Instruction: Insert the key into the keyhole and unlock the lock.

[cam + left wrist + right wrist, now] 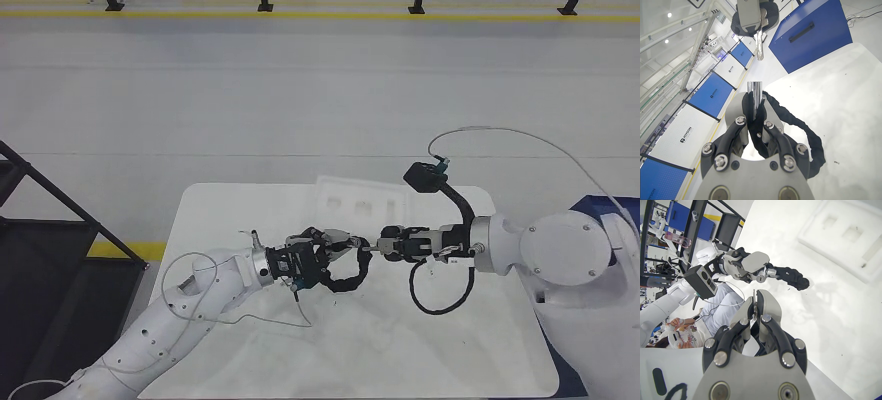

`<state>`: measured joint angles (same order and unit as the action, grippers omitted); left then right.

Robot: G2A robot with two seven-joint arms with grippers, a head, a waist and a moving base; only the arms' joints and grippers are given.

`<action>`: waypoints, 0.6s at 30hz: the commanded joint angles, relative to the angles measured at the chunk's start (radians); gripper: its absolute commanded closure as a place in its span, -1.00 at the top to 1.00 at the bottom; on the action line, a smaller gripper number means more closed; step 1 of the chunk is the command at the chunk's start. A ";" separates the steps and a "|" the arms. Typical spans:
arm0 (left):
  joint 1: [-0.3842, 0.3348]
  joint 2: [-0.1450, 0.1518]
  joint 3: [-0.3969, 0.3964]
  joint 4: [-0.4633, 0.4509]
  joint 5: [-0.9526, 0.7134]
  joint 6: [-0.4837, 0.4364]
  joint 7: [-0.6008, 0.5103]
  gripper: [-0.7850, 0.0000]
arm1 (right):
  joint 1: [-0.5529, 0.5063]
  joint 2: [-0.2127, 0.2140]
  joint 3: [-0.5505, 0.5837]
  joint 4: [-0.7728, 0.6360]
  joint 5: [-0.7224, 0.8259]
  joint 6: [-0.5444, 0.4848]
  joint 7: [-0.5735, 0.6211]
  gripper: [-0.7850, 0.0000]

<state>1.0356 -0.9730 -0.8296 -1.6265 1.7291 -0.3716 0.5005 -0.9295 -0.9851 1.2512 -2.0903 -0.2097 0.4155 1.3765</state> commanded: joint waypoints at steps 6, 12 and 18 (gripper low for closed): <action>-0.014 -0.014 0.011 0.021 0.002 -0.021 0.009 -1.00 | 0.014 0.005 -0.044 -0.016 -0.070 0.026 -0.014 -1.00; -0.020 -0.023 0.012 0.032 0.004 -0.030 0.014 -1.00 | 0.022 0.006 -0.067 -0.005 -0.075 0.045 -0.019 -1.00; -0.017 -0.029 0.002 0.040 -0.004 -0.039 0.016 -1.00 | 0.020 0.008 -0.067 0.007 -0.070 0.063 -0.050 -1.00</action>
<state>1.0180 -1.0010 -0.8260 -1.5872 1.7265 -0.4075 0.5160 -0.9082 -0.9770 1.1831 -2.0846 -0.2817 0.4775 1.3312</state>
